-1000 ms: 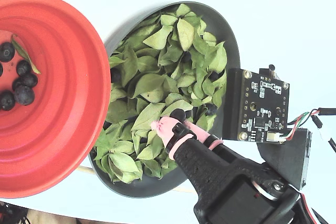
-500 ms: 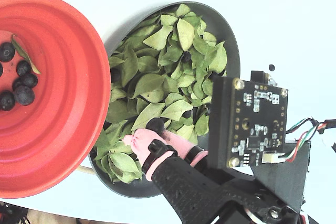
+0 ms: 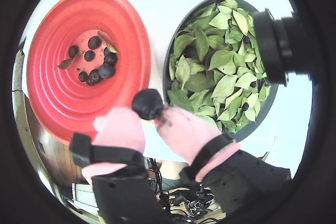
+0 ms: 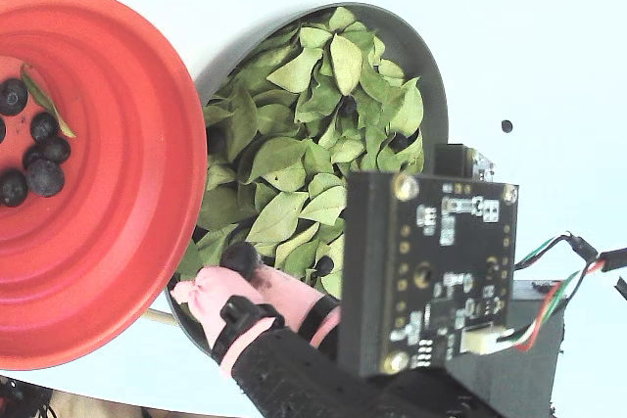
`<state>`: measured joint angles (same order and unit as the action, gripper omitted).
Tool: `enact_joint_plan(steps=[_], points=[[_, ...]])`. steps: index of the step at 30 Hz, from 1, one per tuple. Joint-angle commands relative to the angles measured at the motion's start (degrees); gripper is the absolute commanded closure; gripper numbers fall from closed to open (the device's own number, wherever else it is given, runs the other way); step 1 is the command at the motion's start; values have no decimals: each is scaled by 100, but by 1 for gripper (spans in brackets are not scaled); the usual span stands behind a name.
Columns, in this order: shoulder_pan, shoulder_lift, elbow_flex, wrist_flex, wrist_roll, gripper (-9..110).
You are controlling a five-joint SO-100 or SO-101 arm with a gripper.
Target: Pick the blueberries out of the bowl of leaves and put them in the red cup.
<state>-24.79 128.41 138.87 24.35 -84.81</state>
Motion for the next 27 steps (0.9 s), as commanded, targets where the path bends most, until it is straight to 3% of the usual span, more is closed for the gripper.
enact_joint_plan(steps=[1, 22, 27], points=[[-202, 404, -35, -26, 97, 93], [-580, -79, 246, -501, 545, 93], [-563, -176, 290, -668, 606, 85]])
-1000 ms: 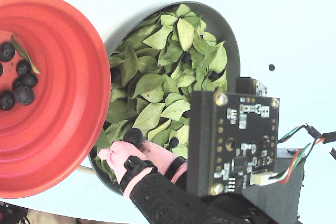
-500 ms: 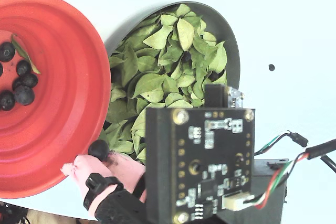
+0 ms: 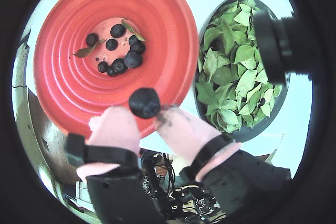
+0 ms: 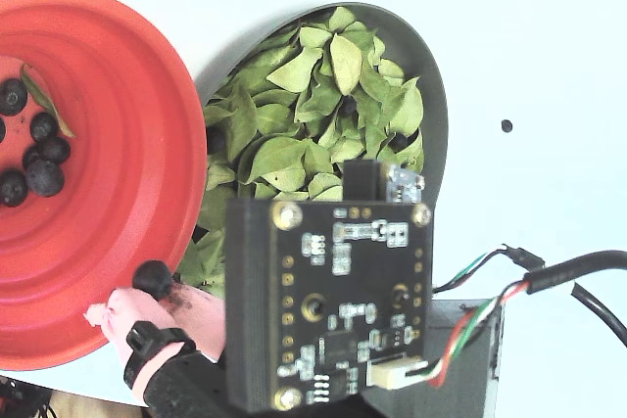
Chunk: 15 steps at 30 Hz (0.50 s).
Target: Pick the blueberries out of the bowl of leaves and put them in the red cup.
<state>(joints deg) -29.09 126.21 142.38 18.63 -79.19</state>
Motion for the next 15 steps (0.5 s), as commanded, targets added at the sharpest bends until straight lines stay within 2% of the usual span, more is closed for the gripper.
enact_joint_plan(steps=[1, 15], points=[[-132, 26, -62, -114, 53, 83], [246, 220, -185, -62, -176, 83]])
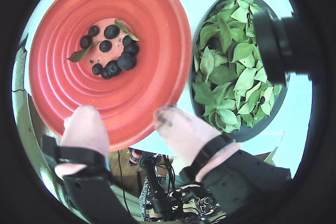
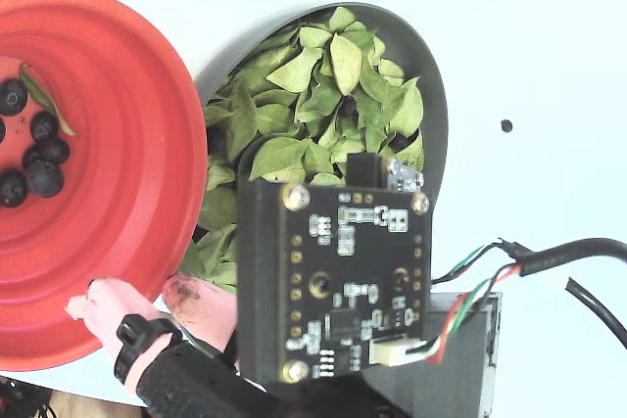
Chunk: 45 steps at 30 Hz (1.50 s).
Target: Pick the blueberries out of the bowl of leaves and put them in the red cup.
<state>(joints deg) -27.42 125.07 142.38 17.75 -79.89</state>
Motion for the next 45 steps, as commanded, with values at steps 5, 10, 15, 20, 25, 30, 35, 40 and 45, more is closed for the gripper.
enact_joint_plan(steps=[5, 10, 15, 20, 25, 30, 35, 40, 45], points=[[290, 545, -220, 132, -290, 84], [501, 703, -281, 185, -466, 84], [703, 765, -316, 185, -606, 84], [949, 738, -369, 176, -791, 85], [1204, 703, -448, 158, -984, 85], [1389, 624, -466, 105, -1151, 85], [1485, 475, -396, -44, -1283, 86], [1556, 352, -264, -229, -1371, 86], [1626, 193, -220, -387, -1415, 86]])
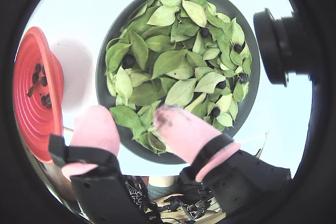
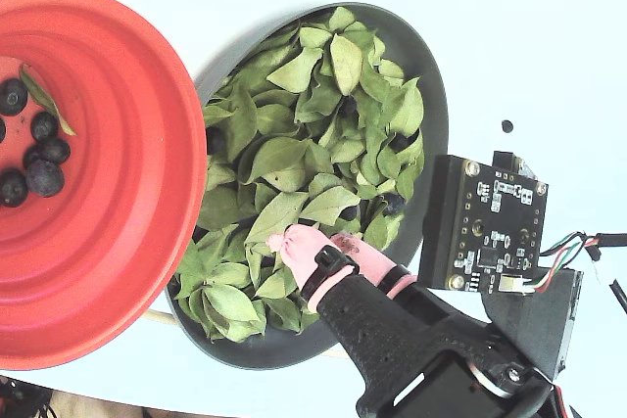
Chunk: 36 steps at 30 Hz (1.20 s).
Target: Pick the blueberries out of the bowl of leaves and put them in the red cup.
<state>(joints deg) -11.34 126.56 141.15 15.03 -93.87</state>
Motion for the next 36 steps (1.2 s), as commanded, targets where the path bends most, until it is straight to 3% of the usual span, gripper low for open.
enact_joint_plan(steps=[1, 36], points=[[26, -18, -88, -167, -26, 86], [272, -2408, -624, -1811, -132, 87]])
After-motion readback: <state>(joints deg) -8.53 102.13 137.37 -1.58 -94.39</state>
